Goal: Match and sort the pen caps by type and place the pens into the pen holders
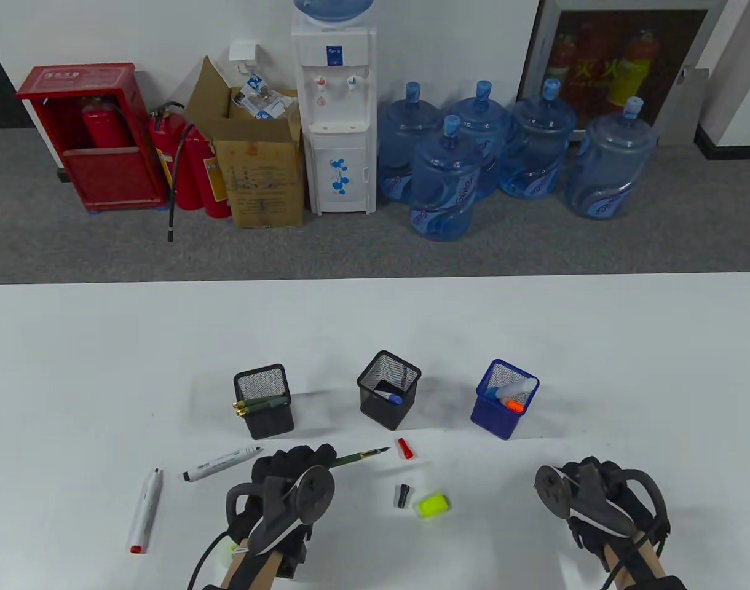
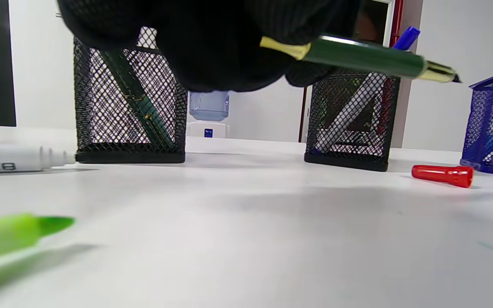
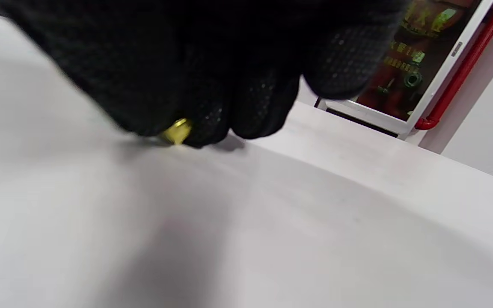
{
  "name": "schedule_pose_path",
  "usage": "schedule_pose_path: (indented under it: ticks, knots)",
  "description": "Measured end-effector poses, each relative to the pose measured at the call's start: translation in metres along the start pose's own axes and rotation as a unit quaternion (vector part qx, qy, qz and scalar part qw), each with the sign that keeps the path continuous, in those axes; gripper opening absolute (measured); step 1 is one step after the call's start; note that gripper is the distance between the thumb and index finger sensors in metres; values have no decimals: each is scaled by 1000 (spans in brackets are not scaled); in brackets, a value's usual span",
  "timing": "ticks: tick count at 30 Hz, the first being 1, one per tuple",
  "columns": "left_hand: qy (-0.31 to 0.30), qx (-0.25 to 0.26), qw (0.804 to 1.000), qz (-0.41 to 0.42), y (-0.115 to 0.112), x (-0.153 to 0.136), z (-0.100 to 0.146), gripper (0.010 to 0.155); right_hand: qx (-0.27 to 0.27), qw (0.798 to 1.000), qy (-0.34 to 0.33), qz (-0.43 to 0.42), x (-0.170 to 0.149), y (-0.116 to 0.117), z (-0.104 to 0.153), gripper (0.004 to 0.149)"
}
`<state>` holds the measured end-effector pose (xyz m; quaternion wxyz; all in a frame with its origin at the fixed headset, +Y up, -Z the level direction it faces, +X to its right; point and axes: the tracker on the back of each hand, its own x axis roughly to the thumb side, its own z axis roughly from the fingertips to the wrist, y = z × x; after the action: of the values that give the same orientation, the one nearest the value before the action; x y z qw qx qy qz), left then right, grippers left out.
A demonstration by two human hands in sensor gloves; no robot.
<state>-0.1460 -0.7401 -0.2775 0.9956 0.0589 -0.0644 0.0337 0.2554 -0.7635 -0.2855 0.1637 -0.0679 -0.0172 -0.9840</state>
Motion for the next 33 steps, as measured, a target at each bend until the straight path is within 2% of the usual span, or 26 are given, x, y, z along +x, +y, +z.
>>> schedule_pose_path:
  ticks: [3,7,9,13,17,21,33]
  knots:
    - [-6,1,1000,0,0,2,1,53,-1,1000,1,-10,1,0,0,54]
    - [-14,14,1000,6,4,6,3,53,-30,990,-3,-135,10,-16,-3,55]
    - [-19,19,1000,14,5,10,4,53,-89,983,-23,-161,31,-35,-5,55]
    - [-28,27,999,17,8,15,5,53,-148,973,-79,-157,76,-66,-8,54]
    - [-34,30,999,16,10,18,7,53,-177,967,-107,-151,106,-82,-13,54]
    - [-38,29,999,18,10,20,7,53,-186,961,-109,-171,114,-83,-14,53]
    - [-47,32,998,5,8,28,8,53,-186,963,-101,-169,119,-76,-13,52]
